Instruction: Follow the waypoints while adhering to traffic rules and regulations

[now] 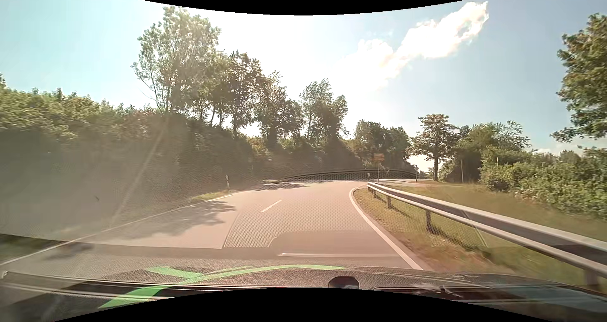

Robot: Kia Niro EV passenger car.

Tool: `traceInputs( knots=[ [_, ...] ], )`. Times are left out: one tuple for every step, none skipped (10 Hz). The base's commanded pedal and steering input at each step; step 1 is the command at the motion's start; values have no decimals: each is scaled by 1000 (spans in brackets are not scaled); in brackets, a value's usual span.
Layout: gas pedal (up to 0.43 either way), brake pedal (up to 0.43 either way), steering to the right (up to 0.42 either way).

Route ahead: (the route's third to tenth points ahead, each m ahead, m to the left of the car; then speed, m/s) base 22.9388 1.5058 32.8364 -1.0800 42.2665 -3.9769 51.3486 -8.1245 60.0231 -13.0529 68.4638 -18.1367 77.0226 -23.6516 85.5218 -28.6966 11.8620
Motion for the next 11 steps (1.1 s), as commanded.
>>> traceInputs(
  knots=[
    [311,0,-1],
    [311,0,3],
    [311,0,6],
    [311,0,9],
    [311,0,12],
    [299,0,18],
    [287,0,26],
    [287,0,32],
    [287,0,39],
    [287,0,46],
    [287,0,51]
  ],
)
